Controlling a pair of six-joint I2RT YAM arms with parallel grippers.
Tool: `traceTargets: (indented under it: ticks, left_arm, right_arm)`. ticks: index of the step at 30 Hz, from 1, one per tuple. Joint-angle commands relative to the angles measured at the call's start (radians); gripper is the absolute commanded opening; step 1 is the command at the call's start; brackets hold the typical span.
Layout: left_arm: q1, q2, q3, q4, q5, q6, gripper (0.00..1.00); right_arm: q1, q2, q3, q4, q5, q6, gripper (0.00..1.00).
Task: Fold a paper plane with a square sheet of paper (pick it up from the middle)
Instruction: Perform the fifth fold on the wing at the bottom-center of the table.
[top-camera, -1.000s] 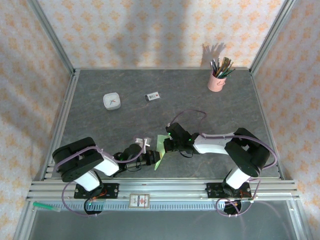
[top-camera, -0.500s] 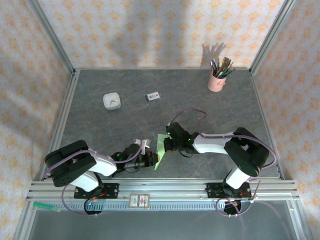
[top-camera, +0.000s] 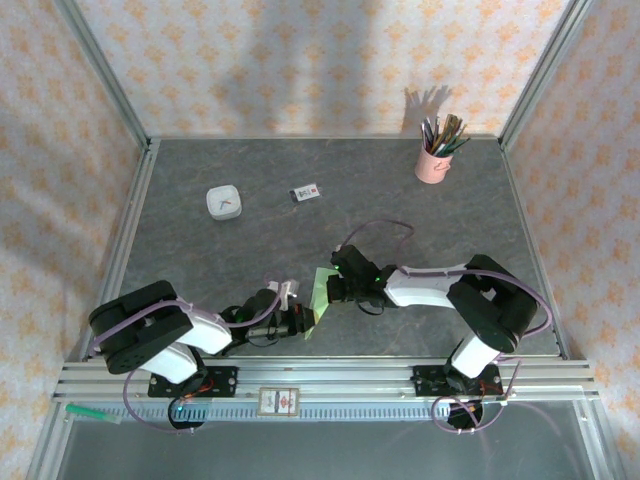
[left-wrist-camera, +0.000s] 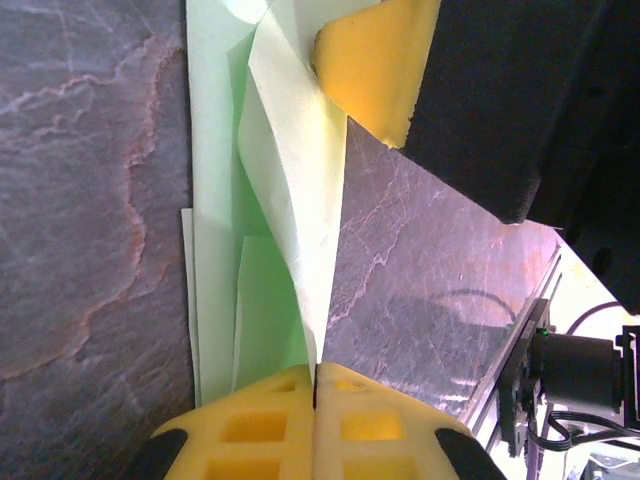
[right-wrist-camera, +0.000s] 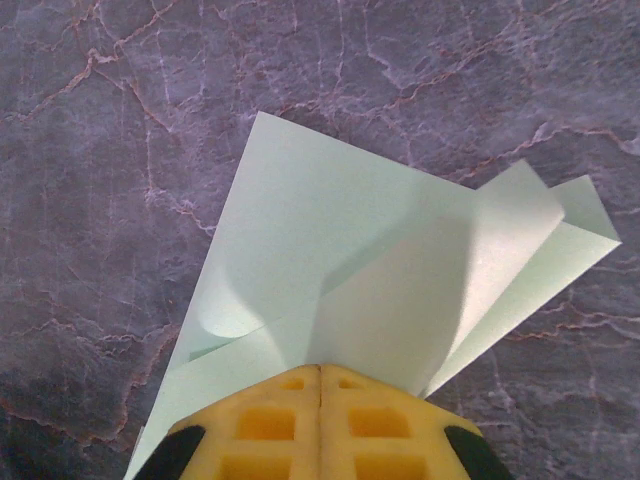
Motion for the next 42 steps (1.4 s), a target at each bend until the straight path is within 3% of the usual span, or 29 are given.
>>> traceTargets:
  ticks: [1, 8, 14, 17, 24, 33, 42]
  left_arm:
    - [-0.002, -0.048, -0.026, -0.064, 0.020, 0.004, 0.12]
    - [0.000, -0.181, 0.006, -0.211, -0.023, 0.075, 0.19]
    - [-0.026, -0.367, 0.064, -0.422, -0.174, 0.167, 0.20]
    - [-0.037, -0.405, 0.091, -0.442, -0.205, 0.192, 0.19]
    - [-0.044, -0.217, 0.176, -0.324, -0.080, 0.186, 0.04]
    - [-0.038, -0.062, 0.201, -0.274, -0.057, 0.192, 0.02]
    - [-0.031, -0.042, 0.169, -0.285, -0.075, 0.191, 0.02]
  right_arm:
    - [-0.008, 0.049, -0.014, -0.091, 0.091, 0.005, 0.00]
    - [-0.009, 0.047, -0.014, -0.095, 0.094, 0.005, 0.00]
    - [-0.008, 0.047, -0.015, -0.094, 0.093, 0.007, 0.00]
    - [-0.008, 0.047, -0.017, -0.094, 0.097, 0.008, 0.00]
    - [-0.009, 0.046, -0.023, -0.090, 0.097, 0.013, 0.00]
    - [-0.008, 0.036, -0.031, -0.092, 0.103, 0.017, 0.00]
    - [-0.008, 0.039, -0.030, -0.094, 0.103, 0.016, 0.00]
